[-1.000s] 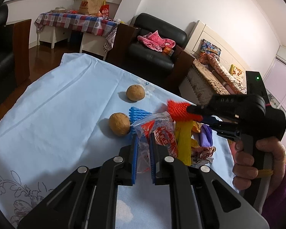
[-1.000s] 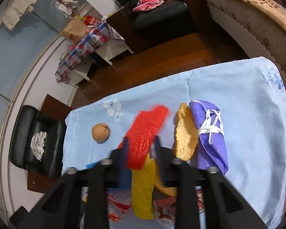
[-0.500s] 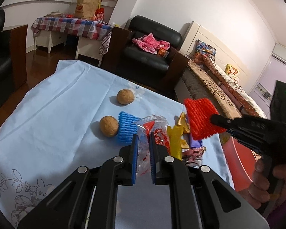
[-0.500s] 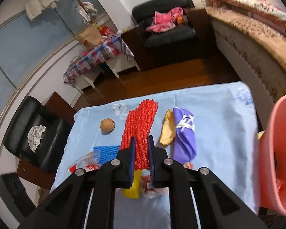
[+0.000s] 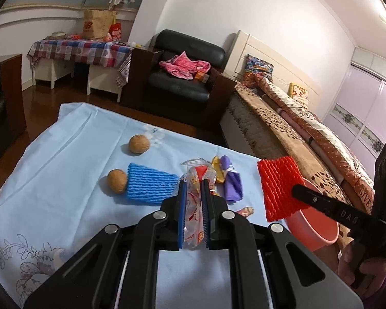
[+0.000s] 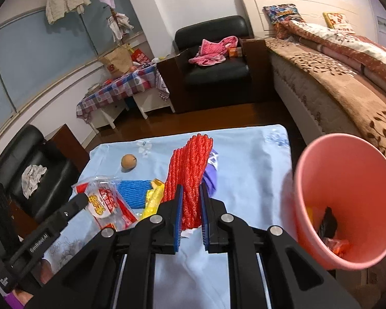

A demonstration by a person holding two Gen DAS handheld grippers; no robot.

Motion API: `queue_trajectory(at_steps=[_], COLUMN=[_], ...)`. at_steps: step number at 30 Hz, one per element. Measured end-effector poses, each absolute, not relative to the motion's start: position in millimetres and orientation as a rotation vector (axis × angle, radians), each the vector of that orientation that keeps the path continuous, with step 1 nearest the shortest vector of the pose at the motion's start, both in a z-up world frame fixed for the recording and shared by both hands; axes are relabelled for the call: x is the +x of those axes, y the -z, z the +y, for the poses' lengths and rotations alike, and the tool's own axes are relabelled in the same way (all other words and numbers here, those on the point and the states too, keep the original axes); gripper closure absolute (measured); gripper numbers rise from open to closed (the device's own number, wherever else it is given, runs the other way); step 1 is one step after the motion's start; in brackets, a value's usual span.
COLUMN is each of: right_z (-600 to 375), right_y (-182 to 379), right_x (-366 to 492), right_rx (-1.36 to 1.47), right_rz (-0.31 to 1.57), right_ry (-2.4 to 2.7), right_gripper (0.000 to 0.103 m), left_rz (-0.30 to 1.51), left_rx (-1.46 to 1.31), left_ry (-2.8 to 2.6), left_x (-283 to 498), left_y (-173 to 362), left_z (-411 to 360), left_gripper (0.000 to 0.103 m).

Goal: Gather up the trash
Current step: 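Carry the clear snack bag and red foam net in both grippers over the pink bucket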

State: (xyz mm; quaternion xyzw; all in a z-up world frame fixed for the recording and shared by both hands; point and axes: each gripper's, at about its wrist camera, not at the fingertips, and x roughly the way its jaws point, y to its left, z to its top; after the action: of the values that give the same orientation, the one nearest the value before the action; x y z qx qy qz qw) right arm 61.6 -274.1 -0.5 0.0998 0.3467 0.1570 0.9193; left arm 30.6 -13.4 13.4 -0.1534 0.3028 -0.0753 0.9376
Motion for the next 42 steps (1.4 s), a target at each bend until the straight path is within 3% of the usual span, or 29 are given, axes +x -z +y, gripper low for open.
queue_trajectory(at_steps=[42], right_z=[-441.4], right_y=[6.6], right_x=[3.3], right_rx=[0.356], right_rz=[0.595], right_ry=[-0.021], right_gripper=[0.091], left_rz=[0.647], left_rx=[-0.134], left_ry=[0.446], left_x=[47.4], left_y=[-42.6], left_z=[-182.0], left_gripper=[0.092])
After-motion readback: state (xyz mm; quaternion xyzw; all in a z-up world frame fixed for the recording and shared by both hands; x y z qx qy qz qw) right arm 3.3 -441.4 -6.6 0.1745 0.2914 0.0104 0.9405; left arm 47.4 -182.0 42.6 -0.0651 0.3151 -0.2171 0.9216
